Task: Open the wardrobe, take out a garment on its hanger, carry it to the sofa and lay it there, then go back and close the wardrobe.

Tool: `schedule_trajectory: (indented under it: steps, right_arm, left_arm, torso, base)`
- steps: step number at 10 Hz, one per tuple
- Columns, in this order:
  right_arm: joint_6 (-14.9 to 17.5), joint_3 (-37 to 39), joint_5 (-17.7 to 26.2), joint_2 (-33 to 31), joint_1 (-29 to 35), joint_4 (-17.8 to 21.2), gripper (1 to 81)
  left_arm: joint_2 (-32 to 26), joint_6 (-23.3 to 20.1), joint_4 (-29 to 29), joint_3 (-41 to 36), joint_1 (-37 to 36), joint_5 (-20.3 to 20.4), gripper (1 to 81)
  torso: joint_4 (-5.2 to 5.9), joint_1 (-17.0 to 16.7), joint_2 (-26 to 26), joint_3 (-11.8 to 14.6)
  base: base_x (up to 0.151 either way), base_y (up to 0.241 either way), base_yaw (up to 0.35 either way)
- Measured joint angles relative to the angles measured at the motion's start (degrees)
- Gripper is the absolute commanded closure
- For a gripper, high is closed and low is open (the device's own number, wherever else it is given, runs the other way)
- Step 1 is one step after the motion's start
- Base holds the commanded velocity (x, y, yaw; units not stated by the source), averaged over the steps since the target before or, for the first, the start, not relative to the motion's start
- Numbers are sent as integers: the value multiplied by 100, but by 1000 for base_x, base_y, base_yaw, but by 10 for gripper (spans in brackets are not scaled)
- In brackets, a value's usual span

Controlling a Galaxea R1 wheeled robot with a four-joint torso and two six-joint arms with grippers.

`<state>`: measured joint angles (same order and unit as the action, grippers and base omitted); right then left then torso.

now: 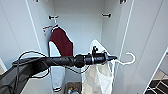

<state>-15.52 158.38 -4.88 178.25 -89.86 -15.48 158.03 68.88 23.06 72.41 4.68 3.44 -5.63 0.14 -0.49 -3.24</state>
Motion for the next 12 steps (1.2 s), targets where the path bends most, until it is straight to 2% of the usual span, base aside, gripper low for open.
schedule_trajectory:
  steps: [4, 12]
  right_arm:
    - [0, 0, 0, 0, -2, -2, 10]
    - [1, -2, -5, -13, -13, -2, 10]
  left_arm:
    - [41, 0, 77, 0, 157, -9, 811]
    - [-34, -2, 122, -37, 206, 11, 811]
  torso:
    - [0, -4, 0, 0]
    - [0, -6, -2, 0]
  base:
    - [-112, -72, 0]
    - [0, 0, 0]
